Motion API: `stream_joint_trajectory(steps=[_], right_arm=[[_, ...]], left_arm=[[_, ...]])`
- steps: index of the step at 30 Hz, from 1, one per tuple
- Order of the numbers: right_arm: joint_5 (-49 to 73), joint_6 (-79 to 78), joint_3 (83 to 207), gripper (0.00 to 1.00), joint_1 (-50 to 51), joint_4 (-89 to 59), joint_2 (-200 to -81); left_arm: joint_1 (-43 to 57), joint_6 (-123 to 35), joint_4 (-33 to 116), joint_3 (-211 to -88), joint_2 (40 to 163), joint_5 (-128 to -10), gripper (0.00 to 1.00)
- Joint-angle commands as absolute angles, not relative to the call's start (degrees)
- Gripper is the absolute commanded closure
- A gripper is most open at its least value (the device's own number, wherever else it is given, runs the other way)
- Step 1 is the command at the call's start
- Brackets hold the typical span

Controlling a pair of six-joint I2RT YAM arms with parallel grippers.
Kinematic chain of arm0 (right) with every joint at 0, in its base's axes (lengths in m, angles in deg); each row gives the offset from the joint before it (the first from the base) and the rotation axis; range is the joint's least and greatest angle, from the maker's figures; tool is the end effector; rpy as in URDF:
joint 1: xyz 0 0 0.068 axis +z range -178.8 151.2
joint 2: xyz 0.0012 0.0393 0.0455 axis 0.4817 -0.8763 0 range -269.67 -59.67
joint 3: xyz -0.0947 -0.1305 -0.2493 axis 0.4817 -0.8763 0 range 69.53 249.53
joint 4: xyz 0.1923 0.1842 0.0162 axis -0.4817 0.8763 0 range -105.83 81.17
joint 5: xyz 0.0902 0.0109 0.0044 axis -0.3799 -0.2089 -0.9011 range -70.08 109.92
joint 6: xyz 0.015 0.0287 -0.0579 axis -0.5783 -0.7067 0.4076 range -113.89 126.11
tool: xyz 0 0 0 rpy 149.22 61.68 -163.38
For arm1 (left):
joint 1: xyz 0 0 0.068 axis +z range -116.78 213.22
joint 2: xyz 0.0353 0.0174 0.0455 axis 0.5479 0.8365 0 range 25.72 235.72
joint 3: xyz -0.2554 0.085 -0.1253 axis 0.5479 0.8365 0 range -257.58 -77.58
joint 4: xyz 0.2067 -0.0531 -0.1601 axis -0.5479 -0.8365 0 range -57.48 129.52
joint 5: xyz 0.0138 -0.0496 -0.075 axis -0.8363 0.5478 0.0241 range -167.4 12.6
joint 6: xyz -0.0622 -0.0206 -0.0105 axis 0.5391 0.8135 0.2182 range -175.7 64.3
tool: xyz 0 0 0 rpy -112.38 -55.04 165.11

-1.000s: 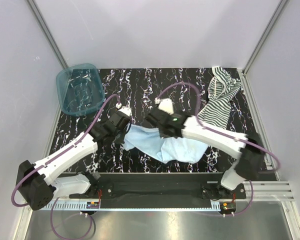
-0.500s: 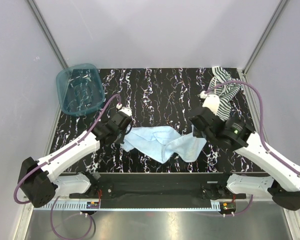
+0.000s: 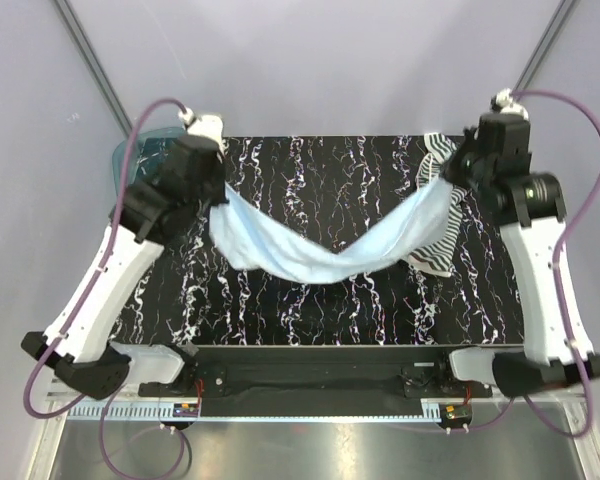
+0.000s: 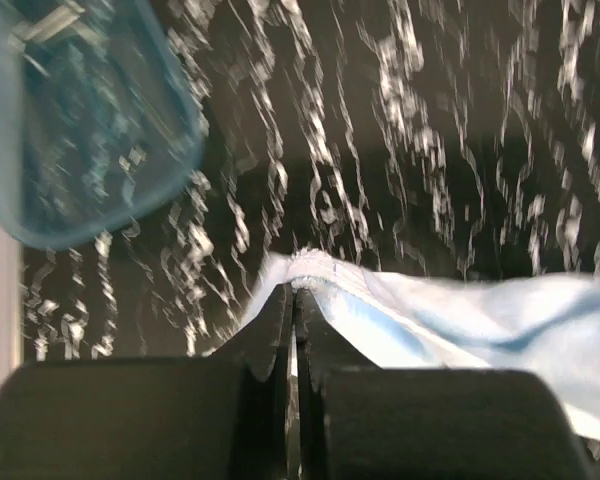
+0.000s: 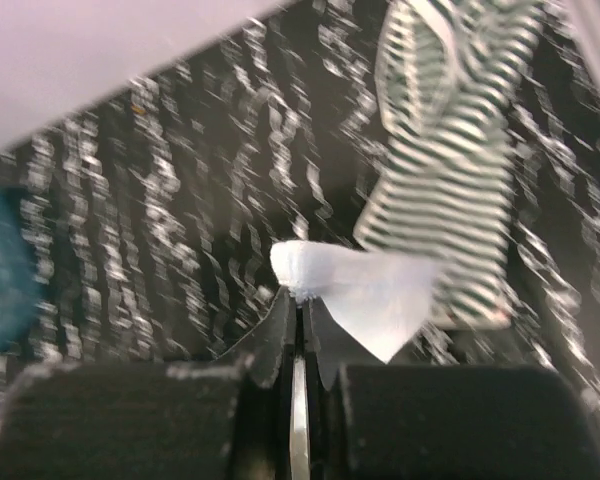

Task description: Roll the towels

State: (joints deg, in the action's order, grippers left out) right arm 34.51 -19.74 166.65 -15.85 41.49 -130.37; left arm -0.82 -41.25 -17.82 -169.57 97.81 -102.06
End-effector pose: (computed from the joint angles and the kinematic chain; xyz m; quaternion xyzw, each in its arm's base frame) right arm 0.2266 0.0385 0.4872 0.1592 0.8504 0.0583 0.4981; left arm 0.2138 -0.1180 0.4560 0.0558 0.8793 -0.0030 0.4730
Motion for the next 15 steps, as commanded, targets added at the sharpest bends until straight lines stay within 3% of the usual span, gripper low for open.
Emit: stream_joint_trajectory(steps=[1,5,9,12,15], right_arm=[[13.62,-17.44,172.53,1.0,-25.07,32.88,-138.58],[2.11,-20.52,185.23,1.0,-31.78,31.54,-149.91],[-1.61,-20.53,202.21,1.0,-34.68,36.88,-163.61],[0.4,-17.81,207.44,1.0,-35.48,38.66,-163.83],[3.91,-15.16,195.26,1.0,-36.27,35.43,-155.35]], left_arm=[[4.38,-45.68,-22.09,-179.25,104.1,-101.49,1.0],[11.06,-47.0,-24.2,-194.0,113.5,-93.59,1.0],[16.42,-47.8,-25.97,-210.8,124.94,-89.1,1.0],[18.01,-47.35,-23.77,-209.51,122.76,-88.73,1.0],[18.19,-48.23,-18.52,-197.5,114.95,-89.17,1.0]])
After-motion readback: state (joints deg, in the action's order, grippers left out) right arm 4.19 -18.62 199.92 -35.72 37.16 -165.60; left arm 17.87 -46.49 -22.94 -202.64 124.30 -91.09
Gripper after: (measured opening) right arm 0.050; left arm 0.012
